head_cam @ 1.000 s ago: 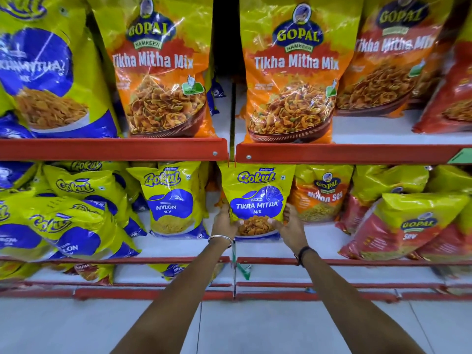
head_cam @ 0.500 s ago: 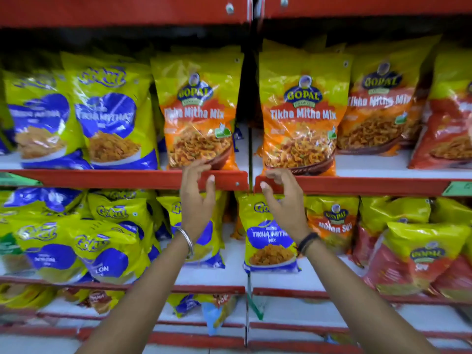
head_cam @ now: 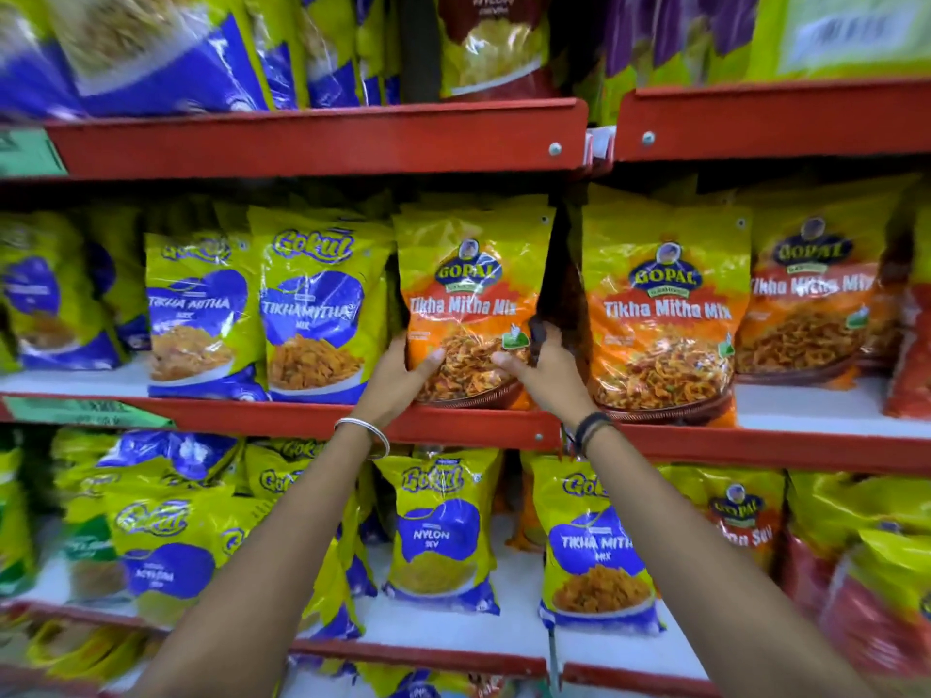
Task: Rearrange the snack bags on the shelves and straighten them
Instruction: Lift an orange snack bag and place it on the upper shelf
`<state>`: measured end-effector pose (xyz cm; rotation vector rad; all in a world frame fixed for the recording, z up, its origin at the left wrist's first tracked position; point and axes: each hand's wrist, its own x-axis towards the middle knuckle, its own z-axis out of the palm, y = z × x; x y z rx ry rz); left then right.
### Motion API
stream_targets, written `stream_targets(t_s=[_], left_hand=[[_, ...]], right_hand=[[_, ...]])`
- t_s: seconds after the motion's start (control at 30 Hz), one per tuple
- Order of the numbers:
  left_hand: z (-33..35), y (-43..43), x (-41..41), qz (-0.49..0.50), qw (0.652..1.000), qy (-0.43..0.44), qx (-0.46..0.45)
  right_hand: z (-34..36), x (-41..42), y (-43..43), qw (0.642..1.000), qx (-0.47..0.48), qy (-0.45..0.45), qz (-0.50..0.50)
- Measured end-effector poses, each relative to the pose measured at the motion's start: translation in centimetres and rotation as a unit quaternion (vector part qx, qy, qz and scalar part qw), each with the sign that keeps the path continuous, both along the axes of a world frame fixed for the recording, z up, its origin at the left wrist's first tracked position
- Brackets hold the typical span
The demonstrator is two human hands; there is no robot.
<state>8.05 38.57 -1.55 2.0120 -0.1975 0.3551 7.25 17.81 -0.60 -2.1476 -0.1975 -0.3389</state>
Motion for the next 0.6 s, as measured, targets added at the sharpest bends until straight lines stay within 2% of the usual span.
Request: stream_targets(t_s=[0.17, 0.43, 0.53, 0.6], left_hand=[[-0.5, 0.1, -1.2, -0.021, 0.997, -0.017, -0.067], [-0.2, -2.7, -6.3, -0.020, 0.975, -0.116, -0.189], [0.2, -4.4, -8.8, -0.015, 0.973, -0.134, -0.189], [-0.1, -5.5, -10.3, -0.013, 0.975, -0.125, -0.184]], right_hand=[[-1.5, -0.8, -0.2, 0.999, 0.023, -0.024, 0.012], [-1.7, -6.2, -1.7, 0.975, 0.186, -0.118, 0.014], [-1.3, -8.9, -3.3, 0.958, 0.259, -0.120, 0.024], [-1.7, -10.6, -4.5, 0.957, 0.265, -0.116, 0.023]])
